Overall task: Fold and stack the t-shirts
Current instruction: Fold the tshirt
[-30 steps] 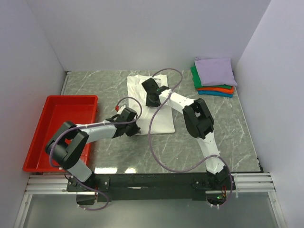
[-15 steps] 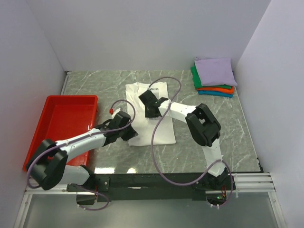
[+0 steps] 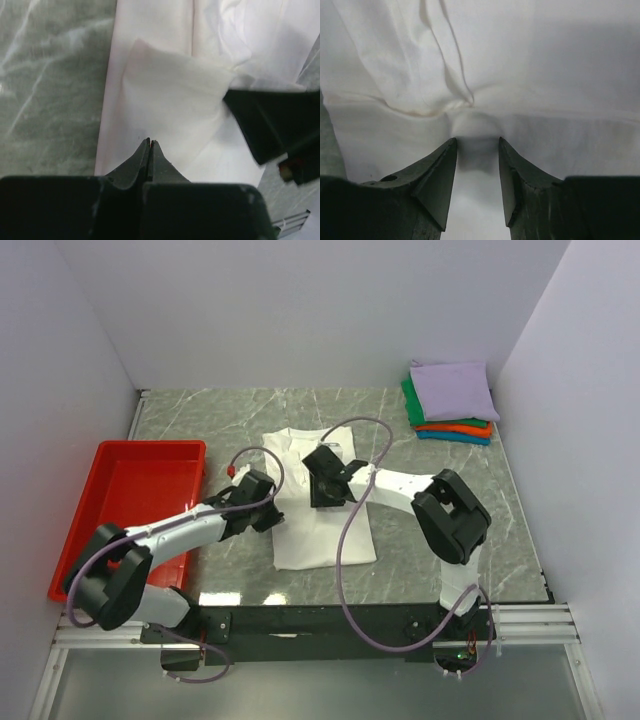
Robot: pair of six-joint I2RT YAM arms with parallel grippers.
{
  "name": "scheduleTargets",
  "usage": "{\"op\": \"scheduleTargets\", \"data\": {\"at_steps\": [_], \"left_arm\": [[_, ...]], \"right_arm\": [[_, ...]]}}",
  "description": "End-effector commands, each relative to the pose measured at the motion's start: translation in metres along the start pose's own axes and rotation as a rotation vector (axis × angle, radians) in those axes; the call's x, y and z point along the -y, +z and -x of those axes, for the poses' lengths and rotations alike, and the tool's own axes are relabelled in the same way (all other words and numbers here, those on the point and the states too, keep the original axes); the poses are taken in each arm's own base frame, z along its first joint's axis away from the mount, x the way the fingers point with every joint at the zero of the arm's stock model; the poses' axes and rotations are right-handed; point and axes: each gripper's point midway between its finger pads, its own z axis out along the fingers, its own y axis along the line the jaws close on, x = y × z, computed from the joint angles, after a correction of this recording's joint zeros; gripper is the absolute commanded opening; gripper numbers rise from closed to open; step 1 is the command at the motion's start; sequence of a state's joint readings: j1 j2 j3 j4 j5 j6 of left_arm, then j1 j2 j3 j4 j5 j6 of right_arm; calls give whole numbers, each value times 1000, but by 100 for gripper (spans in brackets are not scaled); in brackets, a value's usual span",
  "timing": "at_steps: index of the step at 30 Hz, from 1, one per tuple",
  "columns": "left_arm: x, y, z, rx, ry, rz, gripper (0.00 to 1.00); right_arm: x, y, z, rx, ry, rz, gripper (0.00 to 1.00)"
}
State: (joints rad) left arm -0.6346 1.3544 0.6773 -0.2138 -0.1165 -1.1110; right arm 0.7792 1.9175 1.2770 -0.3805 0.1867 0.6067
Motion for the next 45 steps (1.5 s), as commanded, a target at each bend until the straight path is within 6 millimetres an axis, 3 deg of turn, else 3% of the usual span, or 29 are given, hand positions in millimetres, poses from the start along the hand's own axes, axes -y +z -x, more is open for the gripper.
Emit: {"op": "scheduleTargets", "data": {"at_steps": [1,7,8,14,18,25,29,33,38,40,42,43,45], "left_arm": [[32,4,36,100,42,-72,1],[38,22,56,117,51,-72,1],[32,27,57,118,49,-53,1],[3,51,58,77,18,28,1],[-11,60,56,50,4,62,1],[-27,63,62,40,-20,102,1],[-19,62,70,43,-5,78,1],[0,50,86,76,36,32,1],[20,13,92,90,39,-37,1],[29,-6,82,80,43,-97,1],[21,-13,60,46,36,-102,1],[28,-24,48,43,55,-132,1],[13,-27,20,-12,42,-108,1]], "right_arm": [[4,-25,1,-17,65,56,47],[22,-43,22,46,183,135,47],[33,-41,26,52,209,130,47],[77,-22,18,6,285,107,45],[97,-3,7,-44,311,62,44],[119,6,-7,-81,380,44,42],[122,3,-5,-82,393,60,42],[117,-15,9,-47,386,93,42],[112,-55,24,30,365,138,43],[112,-62,12,18,364,156,43],[103,-76,8,39,364,219,43],[105,-75,-9,14,367,226,43],[95,-85,-20,18,368,282,43]]}}
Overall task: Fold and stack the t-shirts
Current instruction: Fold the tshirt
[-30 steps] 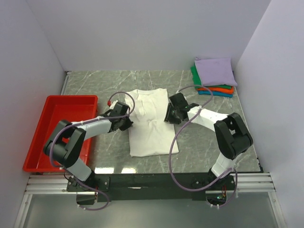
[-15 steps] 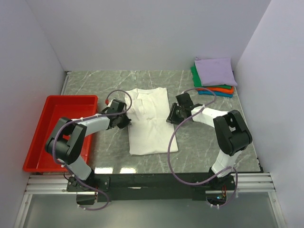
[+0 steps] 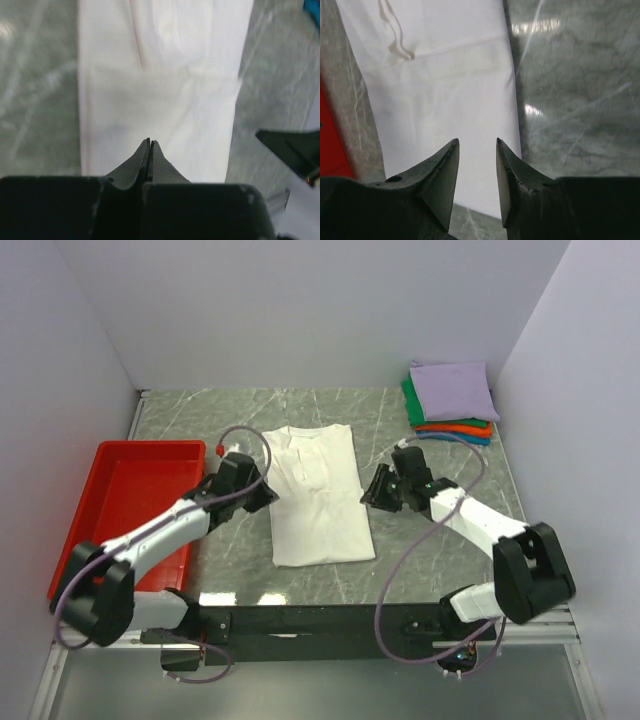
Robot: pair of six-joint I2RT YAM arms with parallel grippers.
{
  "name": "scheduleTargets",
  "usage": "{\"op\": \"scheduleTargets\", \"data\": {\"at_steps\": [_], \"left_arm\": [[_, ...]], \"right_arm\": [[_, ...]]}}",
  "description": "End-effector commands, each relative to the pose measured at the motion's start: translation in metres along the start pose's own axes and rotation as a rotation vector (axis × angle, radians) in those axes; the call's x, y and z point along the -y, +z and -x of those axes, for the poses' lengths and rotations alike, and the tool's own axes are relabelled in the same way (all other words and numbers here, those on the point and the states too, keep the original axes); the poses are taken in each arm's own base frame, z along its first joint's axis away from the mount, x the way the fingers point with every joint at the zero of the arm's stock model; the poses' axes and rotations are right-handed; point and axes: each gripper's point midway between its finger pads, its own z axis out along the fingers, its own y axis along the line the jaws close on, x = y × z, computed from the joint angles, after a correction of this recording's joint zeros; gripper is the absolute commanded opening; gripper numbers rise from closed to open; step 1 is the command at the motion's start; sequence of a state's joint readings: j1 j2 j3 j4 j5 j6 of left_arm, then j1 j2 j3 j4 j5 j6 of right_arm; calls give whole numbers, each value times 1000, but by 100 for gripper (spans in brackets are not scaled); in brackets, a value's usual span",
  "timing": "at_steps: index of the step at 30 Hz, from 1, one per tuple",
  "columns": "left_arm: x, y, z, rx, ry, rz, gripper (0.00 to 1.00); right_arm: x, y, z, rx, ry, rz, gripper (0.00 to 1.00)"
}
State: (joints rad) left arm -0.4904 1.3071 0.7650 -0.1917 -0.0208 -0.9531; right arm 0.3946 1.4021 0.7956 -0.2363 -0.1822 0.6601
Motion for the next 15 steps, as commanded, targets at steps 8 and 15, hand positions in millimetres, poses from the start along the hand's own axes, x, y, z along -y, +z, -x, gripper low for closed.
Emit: {"op": "scheduleTargets", "data": {"at_steps": [8,15], "left_arm": [[-42,-41,-129,-209,-56,-8,1],[-72,-42,-159,-263,-42,55,1]], "right_arm": [[24,-20,-108,-137,47,119,43],[57,-21,-132,-153,81,37,42]]}}
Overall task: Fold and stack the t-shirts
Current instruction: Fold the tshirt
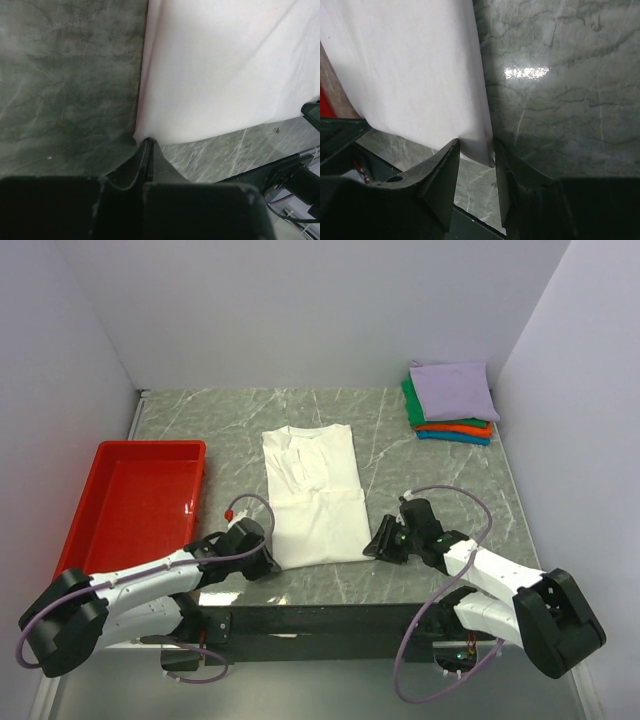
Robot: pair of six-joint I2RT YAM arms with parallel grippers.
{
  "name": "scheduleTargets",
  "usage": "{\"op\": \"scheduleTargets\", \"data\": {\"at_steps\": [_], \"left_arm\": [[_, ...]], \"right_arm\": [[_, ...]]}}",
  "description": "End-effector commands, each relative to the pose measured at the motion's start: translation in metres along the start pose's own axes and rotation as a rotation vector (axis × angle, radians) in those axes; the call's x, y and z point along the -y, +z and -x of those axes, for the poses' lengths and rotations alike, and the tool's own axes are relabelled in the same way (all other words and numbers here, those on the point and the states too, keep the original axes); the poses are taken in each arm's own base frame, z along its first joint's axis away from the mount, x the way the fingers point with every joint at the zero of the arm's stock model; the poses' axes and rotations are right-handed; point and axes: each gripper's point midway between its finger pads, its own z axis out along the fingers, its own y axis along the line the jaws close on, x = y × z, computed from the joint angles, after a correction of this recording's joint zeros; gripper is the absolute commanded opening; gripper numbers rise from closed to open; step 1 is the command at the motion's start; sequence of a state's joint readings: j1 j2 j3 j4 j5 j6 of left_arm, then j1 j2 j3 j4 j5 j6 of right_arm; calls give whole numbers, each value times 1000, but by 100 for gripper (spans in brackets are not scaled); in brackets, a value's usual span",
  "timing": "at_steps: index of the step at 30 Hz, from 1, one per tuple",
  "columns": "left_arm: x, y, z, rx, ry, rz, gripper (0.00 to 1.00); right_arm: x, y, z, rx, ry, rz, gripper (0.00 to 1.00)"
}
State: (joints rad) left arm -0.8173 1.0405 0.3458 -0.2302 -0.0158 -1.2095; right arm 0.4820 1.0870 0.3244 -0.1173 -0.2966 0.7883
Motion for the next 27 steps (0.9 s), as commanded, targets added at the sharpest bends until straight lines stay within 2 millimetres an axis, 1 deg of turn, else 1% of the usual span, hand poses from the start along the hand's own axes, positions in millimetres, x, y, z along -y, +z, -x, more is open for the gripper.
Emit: {"op": "scheduleTargets", "data": {"at_steps": [1,2,5,6,9,14,15,17,18,20,21,24,26,27], "left_arm": [[-3,3,-1,16,-34,19,1],[-7,2,-3,12,-38,38,1],[-12,-1,-2,24,-46,52,1],[-13,-2,-1,31,-51,56,1],[-14,-7,2,49,-57,60,1],[-10,-16,5,61,-70,42,1],[-11,-18,5,64,-73,44,2],[-13,-24,7,80,-90,47,7],[-14,-25,8,82,-93,44,12],[-11,-26,6,76,-103,15,18],[-9,-26,6,75,-106,5,28],[-5,-22,6,78,-109,-19,39],[-4,-19,6,77,-114,-21,40],[0,-17,7,78,-116,-39,41]], "right_arm": [[17,0,-7,1,14,-62,42],[17,-1,-6,5,14,-65,42],[20,-4,-5,14,11,-84,40],[20,-4,-5,15,9,-85,37],[19,-5,-5,9,6,-83,36],[14,-4,-11,-24,9,-55,35],[15,-4,-12,-28,11,-55,36],[13,-5,-12,-26,10,-41,36],[13,-6,-13,-25,12,-42,36],[10,-7,-13,-27,14,-29,36],[9,-6,-13,-29,13,-24,36],[6,-6,-12,-28,17,-12,36],[6,-6,-14,-36,17,-10,35],[5,-6,-14,-35,17,-4,35]]}}
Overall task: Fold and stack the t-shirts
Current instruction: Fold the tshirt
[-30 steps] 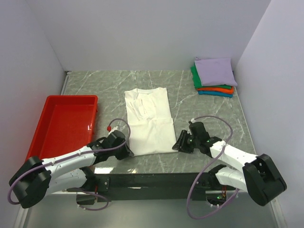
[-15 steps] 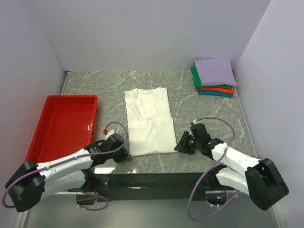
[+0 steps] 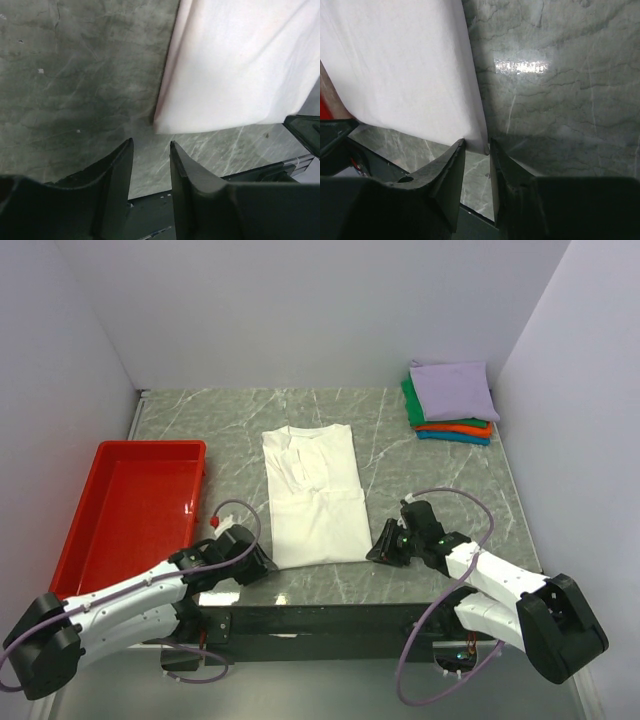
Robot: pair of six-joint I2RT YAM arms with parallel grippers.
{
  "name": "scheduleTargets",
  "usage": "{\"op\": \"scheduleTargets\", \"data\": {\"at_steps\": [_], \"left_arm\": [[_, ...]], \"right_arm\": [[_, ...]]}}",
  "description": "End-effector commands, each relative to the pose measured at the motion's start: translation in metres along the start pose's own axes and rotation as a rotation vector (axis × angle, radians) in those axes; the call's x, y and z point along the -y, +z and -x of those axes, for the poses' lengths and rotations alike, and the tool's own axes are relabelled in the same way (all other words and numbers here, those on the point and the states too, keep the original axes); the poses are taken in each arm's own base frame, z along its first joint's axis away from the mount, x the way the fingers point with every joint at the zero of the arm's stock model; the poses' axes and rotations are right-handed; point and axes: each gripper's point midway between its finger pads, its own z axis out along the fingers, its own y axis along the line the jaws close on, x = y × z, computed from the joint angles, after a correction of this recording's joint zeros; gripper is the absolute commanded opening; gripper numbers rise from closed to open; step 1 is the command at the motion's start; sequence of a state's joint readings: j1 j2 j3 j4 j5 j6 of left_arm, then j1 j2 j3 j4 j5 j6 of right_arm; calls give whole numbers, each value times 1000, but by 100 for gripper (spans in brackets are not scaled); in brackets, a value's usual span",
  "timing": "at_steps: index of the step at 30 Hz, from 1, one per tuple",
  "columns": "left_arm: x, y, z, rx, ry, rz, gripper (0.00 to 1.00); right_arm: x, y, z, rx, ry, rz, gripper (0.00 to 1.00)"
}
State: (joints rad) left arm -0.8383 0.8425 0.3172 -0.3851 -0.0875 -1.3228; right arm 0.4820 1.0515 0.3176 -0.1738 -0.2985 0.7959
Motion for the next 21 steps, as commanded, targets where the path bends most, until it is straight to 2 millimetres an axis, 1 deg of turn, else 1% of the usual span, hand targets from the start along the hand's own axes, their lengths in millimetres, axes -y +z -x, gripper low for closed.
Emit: {"op": "scheduleTargets", "data": {"at_steps": [1,5,6,14,16,17,19,20,21], "left_arm": [[8,7,2,15,-21,-35,41],[7,14,2,25,-48,-42,40],[10,16,3,30,-57,-58,39],[-6,27,2,41,-79,-6,36],[-10,29,2,46,-74,14,34],[-13,30,3,51,-72,30,31],[-12,31,3,53,-69,33,26],[-12,31,3,51,-66,33,23],[-11,31,4,51,-63,33,22]], "right_arm": [[2,0,-8,-20,3,12,33],[5,1,-11,-30,6,6,32],[4,1,-11,-32,5,7,31],[5,3,-12,-33,12,11,31],[5,3,-11,-26,13,11,31],[6,3,-10,-21,14,9,30],[5,2,-9,-16,16,9,28],[5,3,-8,-12,15,9,25],[3,2,-7,-7,14,14,23]]}}
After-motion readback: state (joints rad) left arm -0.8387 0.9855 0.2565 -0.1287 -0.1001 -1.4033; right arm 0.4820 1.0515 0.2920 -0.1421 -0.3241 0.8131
